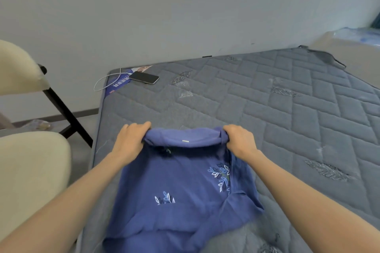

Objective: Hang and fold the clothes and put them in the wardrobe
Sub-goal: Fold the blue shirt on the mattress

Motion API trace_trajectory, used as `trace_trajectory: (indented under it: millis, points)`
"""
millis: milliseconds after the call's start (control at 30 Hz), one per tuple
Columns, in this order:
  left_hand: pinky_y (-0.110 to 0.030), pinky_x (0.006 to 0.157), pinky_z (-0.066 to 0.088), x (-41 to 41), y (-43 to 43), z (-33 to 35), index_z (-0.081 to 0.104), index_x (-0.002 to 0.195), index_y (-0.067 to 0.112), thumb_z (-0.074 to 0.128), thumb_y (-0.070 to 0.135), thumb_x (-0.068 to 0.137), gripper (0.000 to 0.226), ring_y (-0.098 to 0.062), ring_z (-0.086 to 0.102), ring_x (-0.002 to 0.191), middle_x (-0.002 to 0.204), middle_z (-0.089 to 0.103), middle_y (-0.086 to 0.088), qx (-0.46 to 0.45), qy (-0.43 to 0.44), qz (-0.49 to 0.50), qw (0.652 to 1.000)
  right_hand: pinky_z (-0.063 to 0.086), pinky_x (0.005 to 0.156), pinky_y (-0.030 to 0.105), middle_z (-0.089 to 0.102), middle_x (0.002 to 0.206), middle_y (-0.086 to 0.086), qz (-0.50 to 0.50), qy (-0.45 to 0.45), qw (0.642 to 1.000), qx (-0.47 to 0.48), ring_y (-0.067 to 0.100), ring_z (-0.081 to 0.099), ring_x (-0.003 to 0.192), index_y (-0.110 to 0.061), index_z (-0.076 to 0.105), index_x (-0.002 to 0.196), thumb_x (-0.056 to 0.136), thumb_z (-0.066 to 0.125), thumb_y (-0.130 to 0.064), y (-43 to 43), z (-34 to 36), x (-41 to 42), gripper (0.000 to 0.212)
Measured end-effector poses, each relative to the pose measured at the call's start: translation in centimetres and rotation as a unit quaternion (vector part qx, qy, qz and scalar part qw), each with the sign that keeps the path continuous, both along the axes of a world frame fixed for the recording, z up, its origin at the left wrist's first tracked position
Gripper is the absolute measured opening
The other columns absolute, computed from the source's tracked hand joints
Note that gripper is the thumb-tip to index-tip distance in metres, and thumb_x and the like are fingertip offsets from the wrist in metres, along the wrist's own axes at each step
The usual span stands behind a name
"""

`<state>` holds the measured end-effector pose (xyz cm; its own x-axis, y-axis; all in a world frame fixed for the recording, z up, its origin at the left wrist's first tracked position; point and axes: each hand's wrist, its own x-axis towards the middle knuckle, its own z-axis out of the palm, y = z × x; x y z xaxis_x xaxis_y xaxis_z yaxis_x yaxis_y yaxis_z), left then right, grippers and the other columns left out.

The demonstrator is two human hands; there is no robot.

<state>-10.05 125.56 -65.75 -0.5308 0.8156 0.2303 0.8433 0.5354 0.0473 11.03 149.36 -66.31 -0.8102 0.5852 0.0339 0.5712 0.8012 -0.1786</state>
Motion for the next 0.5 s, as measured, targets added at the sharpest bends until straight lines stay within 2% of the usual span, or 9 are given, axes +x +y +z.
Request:
trace_trajectory:
  millis: [67,133,200,267,400,500]
  points:
    - [-0.039,0.073,0.037,1.5,-1.7,-1.8,0.057,0.102,0.009,0.056,-0.005,0.070,0.036,-0.037,0.058,0.090,0.092,0.064,-0.015,-0.029,0.000,-0.017,0.999,0.037,0.066,0.033,0.061,0.109,0.007,0.016,-0.051,0.999,-0.009,0.033,0.056,0.102,-0.020,0.042,0.087,0.077,0.052,-0.005,-1.2,-1.3,1.5,0.021]
    - [-0.036,0.080,0.034,2.7,-3.2,-3.6,0.049,0.118,0.015,0.051,0.005,0.079,0.040,-0.030,0.052,0.106,0.108,0.059,-0.006,-0.120,-0.005,-0.007,0.993,0.037,0.064,0.033,0.060,0.109,0.004,0.039,-0.094,0.995,-0.020,0.031,0.056,0.099,-0.021,0.041,0.090,0.081,0.052,-0.011,-2.4,-2.6,2.9,0.018]
    - [-0.033,0.081,0.033,3.8,-4.2,-4.7,0.041,0.124,0.021,0.050,0.019,0.086,0.039,-0.025,0.046,0.113,0.116,0.050,-0.002,-0.198,-0.014,-0.006,0.980,0.038,0.062,0.033,0.060,0.108,0.002,0.054,-0.123,0.991,-0.028,0.029,0.056,0.096,-0.021,0.041,0.095,0.084,0.050,-0.015,-3.5,-3.5,4.1,0.015]
    - [-0.033,0.080,0.035,4.8,-4.9,-5.3,0.040,0.123,0.021,0.052,0.029,0.089,0.037,-0.025,0.043,0.112,0.118,0.045,-0.002,-0.236,-0.040,-0.021,0.971,0.036,0.060,0.033,0.060,0.106,0.002,0.063,-0.132,0.989,-0.023,0.027,0.056,0.094,-0.021,0.043,0.102,0.086,0.047,-0.016,-4.3,-3.9,4.6,0.017]
    - [-0.030,0.071,0.031,5.7,-5.5,-5.4,0.049,0.110,0.018,0.048,0.009,0.085,0.026,-0.024,0.041,0.107,0.117,0.041,-0.004,-0.281,-0.062,-0.053,0.956,0.037,0.059,0.033,0.058,0.104,0.002,0.082,-0.105,0.991,0.005,0.028,0.057,0.094,-0.023,0.045,0.114,0.089,0.045,-0.020,-4.8,-3.2,4.8,0.025]
    - [-0.028,0.071,0.029,5.6,-5.7,-5.0,0.061,0.094,0.021,0.052,0.002,0.078,0.026,-0.020,0.039,0.104,0.110,0.037,0.002,-0.314,-0.134,-0.058,0.938,0.037,0.069,0.033,0.050,0.106,0.000,0.108,-0.251,0.960,-0.055,0.024,0.053,0.102,-0.031,0.046,0.119,0.088,0.052,-0.031,-4.4,-2.5,5.2,0.032]
